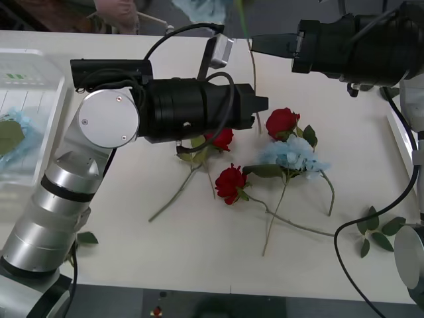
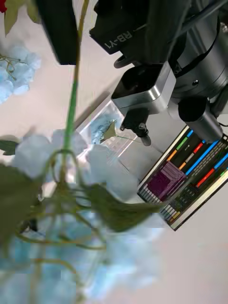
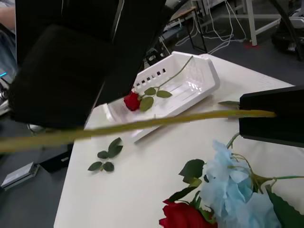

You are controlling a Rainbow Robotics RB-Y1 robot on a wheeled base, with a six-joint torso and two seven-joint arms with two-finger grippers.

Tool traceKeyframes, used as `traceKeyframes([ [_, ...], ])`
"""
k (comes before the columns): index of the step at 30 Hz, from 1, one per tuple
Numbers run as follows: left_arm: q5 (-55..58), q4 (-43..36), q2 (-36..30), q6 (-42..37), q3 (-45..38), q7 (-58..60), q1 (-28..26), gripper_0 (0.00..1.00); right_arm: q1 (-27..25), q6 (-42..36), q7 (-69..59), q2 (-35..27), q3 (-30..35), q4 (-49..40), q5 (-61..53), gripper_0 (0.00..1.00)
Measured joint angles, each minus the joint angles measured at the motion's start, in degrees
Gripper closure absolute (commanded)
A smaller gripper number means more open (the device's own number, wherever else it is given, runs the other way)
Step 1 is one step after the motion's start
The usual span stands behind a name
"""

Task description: Put the red flowers into the right box and the blue flowers into the left box

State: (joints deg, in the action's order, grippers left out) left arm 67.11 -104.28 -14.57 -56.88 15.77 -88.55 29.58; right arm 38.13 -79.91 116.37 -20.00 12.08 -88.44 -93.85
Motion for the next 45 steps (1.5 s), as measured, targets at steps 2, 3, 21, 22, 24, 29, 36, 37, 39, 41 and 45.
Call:
traceKeyframes([
  [2,0.05,0.00,-1.06,0.00,0.00,0.00,0.00,1.00,0.00,0.00,0.00,0.00,0.00,0.00,0.00,0.00],
  [3,0.32,-0.02,-1.74,0.00,0.00,0.00,0.00,1.00,0.00,0.00,0.00,0.00,0.00,0.00,0.00,0.00],
  [21,17.19,-10.43,-28.81,-11.02,-31.56,0.00,-17.33,1.00,0.00,0.01,0.00,-0.01,0.02,0.00,0.00,0.00],
  [22,17.20,-10.25,-29.18,-12.08,-34.52,0.00,-18.38,1.00,0.00,0.01,0.00,-0.01,0.02,0.00,0.00,0.00],
  [24,17.38,-8.99,-29.44,-13.80,-39.55,0.00,-20.29,1.00,-0.30,-0.14,0.00,-0.01,0.05,0.01,0.00,0.00],
  [29,15.28,-2.42,-29.43,-15.38,-47.34,-0.59,-24.65,1.00,-2.10,-3.62,0.00,-0.18,2.15,0.01,0.01,0.00],
  [36,12.26,12.06,-29.44,-13.22,-49.89,-13.58,-26.64,1.00,-5.96,-10.55,-0.27,-3.27,7.17,0.01,2.65,0.00],
  [37,12.26,14.16,-29.45,-12.17,-49.84,-14.08,-26.63,1.00,-6.78,-11.21,-0.63,-4.10,7.37,0.01,3.24,0.00],
  [39,12.26,18.40,-29.46,-9.82,-49.72,-14.29,-26.63,1.00,-8.49,-12.62,-2.42,-5.82,7.69,0.00,4.84,0.00],
  [41,12.26,22.07,-29.56,-7.53,-49.37,-15.73,-26.60,1.00,-10.11,-13.59,-5.40,-7.44,7.95,0.00,6.81,0.00],
  [45,12.26,27.60,-30.82,-4.02,-47.30,-24.18,-26.50,1.00,-12.70,-15.66,-8.84,-9.98,8.86,-0.01,11.14,0.00],
])
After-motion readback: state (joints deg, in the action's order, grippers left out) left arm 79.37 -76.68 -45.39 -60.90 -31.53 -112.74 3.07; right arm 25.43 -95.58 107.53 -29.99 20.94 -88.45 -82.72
